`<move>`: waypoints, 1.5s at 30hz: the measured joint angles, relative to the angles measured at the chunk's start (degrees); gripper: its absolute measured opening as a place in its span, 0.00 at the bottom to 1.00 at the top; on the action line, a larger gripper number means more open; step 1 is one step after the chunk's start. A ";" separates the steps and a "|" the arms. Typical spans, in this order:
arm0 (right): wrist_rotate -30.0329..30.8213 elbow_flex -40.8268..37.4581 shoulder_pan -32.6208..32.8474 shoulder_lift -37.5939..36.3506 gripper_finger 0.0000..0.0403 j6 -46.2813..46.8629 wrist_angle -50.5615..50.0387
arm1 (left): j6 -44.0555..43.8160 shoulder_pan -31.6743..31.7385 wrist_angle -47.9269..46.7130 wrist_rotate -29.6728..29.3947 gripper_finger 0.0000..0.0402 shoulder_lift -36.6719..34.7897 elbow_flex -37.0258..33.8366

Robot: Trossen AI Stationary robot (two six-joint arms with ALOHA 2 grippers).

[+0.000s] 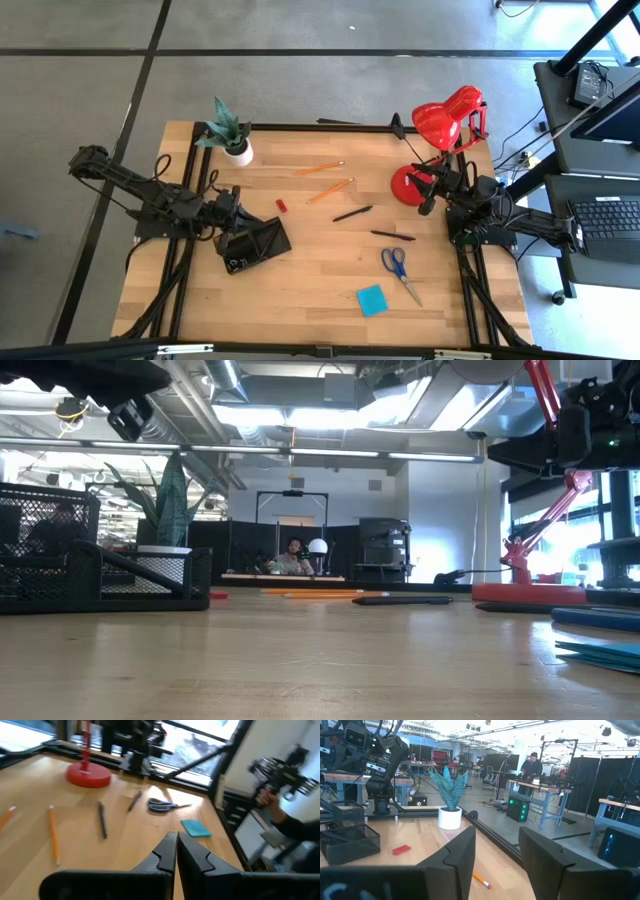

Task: Pick and place office supplies into organizer
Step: Put the left black pen into the back left compartment of the desk organizer

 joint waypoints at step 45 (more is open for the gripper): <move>0.00 0.00 -0.02 0.02 0.38 1.27 1.03 | -24.85 11.10 -62.88 15.27 0.33 51.59 56.89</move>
